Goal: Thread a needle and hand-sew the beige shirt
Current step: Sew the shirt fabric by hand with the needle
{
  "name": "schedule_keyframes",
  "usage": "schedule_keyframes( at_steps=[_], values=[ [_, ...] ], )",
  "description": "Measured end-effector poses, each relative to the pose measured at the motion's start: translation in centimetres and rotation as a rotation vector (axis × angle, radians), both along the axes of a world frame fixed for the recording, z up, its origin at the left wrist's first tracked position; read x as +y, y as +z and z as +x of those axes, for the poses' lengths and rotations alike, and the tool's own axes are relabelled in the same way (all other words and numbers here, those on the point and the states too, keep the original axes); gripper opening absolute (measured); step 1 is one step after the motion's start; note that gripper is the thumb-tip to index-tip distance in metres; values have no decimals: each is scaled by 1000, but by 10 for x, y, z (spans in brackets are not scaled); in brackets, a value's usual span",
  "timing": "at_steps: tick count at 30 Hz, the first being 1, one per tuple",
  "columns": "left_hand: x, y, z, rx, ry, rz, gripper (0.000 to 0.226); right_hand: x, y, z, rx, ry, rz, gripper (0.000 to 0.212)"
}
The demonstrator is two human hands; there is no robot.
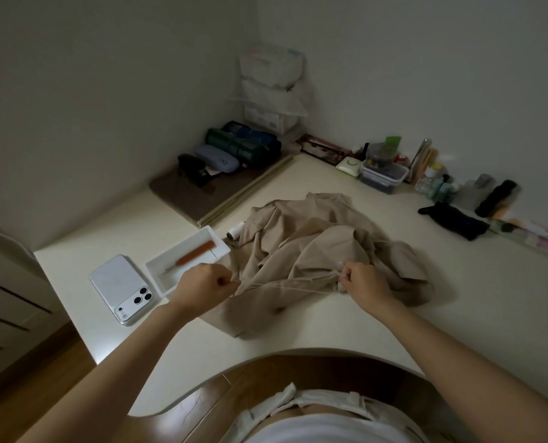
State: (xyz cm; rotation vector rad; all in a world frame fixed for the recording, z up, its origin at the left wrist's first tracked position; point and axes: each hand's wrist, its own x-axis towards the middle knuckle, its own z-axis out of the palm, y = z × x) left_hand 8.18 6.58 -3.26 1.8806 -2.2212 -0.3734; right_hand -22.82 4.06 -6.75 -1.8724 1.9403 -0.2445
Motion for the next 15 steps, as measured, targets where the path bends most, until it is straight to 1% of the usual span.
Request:
schedule_keyframes(
  at_steps=[2,4,7,9,11,13,15],
  values=[
    [-1,-1,2,10,10,-14,35,1,0,0,-16,-2,-1,38],
    [2,-3,1,7,-13,-23,48,2,0,1,-24,-7,-1,37],
    [7,-3,-3,0,-125,-33,63,2,-2,4,-30,-21,0,37],
    [10,-2,-3,-52,-189,-55,59,3,-2,1,-43,-51,-4,37],
    [9,-6,3,-96,-207,-50,44,2,-3,-6,-59,-109,-6,36],
    [11,-14,9,-78,-183,-57,32,1,-3,-11,-73,-138,6,32],
    [11,-19,10,-36,-160,-103,34,0,-1,-10,-60,-111,24,30]
  ],
)
